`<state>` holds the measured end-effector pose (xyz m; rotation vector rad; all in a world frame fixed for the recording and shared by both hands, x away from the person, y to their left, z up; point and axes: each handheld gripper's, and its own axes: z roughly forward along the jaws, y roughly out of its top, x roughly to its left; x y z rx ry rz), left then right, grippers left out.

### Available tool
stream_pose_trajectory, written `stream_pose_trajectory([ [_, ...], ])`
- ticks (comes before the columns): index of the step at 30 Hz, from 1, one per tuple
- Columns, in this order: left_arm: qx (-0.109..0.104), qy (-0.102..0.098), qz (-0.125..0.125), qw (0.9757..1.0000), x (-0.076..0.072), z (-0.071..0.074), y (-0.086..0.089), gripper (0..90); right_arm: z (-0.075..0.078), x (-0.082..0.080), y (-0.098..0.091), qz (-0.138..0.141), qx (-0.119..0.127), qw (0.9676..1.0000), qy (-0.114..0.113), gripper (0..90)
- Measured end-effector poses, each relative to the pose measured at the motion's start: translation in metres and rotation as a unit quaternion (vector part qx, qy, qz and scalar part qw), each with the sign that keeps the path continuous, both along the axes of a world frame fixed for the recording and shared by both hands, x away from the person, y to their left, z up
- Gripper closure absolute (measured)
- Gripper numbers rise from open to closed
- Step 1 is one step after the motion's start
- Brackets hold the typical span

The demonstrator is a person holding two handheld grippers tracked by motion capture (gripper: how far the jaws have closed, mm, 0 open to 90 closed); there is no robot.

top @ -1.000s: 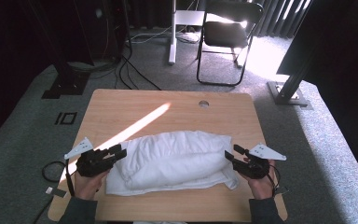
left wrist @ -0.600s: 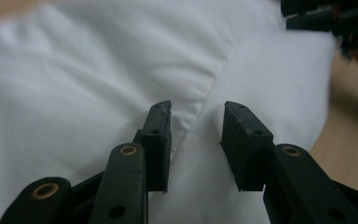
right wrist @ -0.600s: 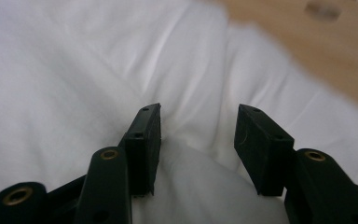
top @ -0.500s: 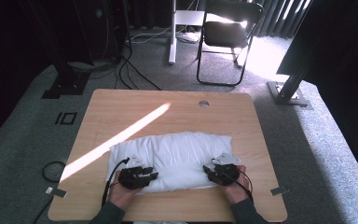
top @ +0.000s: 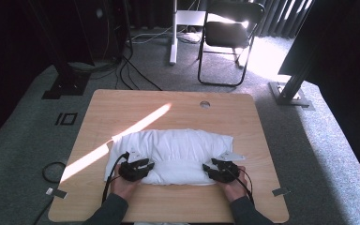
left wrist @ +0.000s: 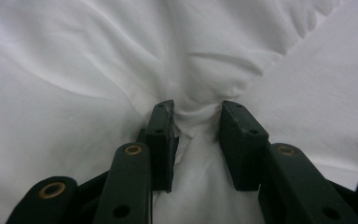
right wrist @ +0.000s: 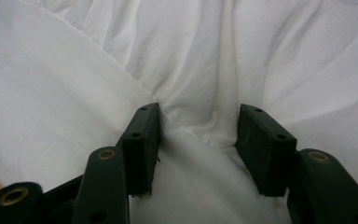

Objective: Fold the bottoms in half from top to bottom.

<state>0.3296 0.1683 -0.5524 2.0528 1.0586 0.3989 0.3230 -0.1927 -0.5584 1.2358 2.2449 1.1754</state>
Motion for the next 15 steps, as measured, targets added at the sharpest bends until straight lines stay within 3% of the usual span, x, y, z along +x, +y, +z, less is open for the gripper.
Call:
stream_pose_trajectory([
  [4,-0.009,0.007,0.016,0.9998,0.01,0.0,0.004,66.2,-0.002,0.005,0.003,0.001,0.009,1.0,0.0,48.8],
  [10,-0.012,0.012,0.035,0.9992,0.017,0.003,0.008,62.7,0.0,0.014,0.009,-0.001,0.001,1.0,0.002,48.8],
  [13,-0.013,0.012,0.055,0.9984,0.017,0.006,0.012,56.7,0.001,0.018,0.014,-0.002,-0.008,1.0,0.002,48.9],
  [15,-0.004,0.0,0.072,0.9974,0.015,0.009,0.014,48.3,0.001,0.02,0.015,-0.001,-0.005,1.0,0.004,48.8],
])
